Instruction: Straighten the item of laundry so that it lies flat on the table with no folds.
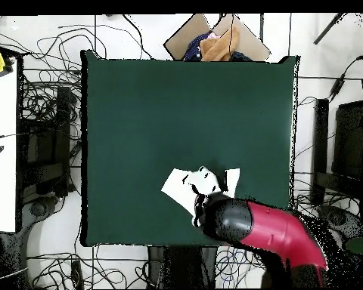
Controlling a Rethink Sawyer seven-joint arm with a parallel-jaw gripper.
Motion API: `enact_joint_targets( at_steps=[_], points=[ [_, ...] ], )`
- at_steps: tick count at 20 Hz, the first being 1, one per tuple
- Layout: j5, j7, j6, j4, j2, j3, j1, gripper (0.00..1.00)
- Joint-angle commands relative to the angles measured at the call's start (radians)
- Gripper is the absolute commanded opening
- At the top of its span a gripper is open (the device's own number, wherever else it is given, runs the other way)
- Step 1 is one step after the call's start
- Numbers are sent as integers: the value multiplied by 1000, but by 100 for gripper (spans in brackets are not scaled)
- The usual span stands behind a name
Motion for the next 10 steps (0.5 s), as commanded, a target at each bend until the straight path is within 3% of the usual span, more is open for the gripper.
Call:
enact_joint_targets(
  at_steps=[1,7,10],
  points=[
    [-100,-342,218,-213,15,185,-94,0],
    [-124,-398,317,-297,18,232,-133,0],
    [-118,-378,276,-273,37,241,-135,0]
  ],
)
